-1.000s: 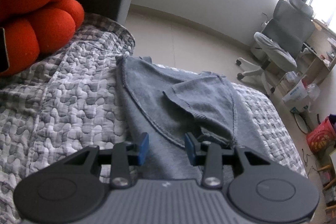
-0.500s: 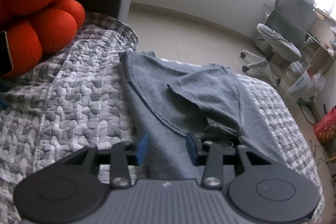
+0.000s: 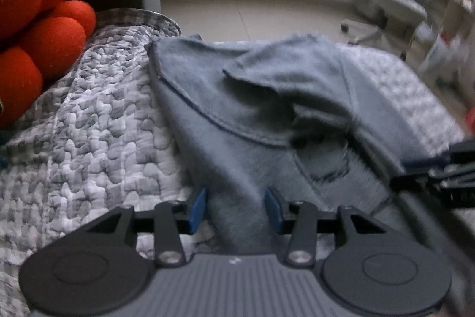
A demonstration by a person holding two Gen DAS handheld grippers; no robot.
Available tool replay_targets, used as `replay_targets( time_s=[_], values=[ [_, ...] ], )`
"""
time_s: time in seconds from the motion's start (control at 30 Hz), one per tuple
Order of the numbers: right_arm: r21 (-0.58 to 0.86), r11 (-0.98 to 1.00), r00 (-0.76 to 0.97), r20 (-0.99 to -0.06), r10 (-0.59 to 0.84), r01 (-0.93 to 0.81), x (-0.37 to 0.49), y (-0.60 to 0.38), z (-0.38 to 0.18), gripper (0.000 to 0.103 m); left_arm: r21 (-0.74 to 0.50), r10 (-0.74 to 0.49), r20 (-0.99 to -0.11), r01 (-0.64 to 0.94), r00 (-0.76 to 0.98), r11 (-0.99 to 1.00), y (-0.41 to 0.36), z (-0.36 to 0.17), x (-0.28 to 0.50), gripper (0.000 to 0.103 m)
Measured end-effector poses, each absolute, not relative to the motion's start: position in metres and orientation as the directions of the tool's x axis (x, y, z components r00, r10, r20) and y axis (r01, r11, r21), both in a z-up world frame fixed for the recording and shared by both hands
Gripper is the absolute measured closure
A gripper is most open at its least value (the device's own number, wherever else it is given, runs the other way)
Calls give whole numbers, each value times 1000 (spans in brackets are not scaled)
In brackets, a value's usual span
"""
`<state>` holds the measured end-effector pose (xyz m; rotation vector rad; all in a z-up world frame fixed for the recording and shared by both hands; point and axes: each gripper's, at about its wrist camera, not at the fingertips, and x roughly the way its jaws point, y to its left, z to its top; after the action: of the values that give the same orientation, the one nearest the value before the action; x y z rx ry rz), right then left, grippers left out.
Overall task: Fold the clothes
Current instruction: 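Move both open grippers to the shirt hem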
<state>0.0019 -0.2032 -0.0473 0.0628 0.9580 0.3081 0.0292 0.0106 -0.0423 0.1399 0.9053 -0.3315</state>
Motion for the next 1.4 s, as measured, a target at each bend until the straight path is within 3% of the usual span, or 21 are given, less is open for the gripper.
replay_targets(
  time_s=[0.17, 0.3, 0.43, 0.87, 1.23, 1.4],
  values=[
    [228, 944, 596, -733, 329, -241, -1, -212, -39, 69, -51, -228, -780, 305, 583, 951, 19, -34, 27, 56],
    [191, 949, 582, -754, 305, -250, 2, -206, -47, 73, -29, -214, -785, 311, 582, 950, 14, -36, 23, 56],
    [220, 948, 623, -716, 316, -228, 3, -211, -37, 73, -15, -197, -791, 304, 578, 952, 10, -38, 24, 56],
    [181, 974, 617, -754, 225, -135, -4, -226, -36, 73, -6, -203, -799, 331, 566, 944, -9, -29, -7, 56],
    [199, 971, 625, -744, 236, -130, -52, -246, -22, 73, -47, -193, -829, 279, 525, 959, 12, -28, -115, 56],
    [270, 956, 631, -723, 282, -118, -102, -263, -21, 69, -160, -265, -822, 243, 505, 957, 32, -27, -164, 56]
  ],
)
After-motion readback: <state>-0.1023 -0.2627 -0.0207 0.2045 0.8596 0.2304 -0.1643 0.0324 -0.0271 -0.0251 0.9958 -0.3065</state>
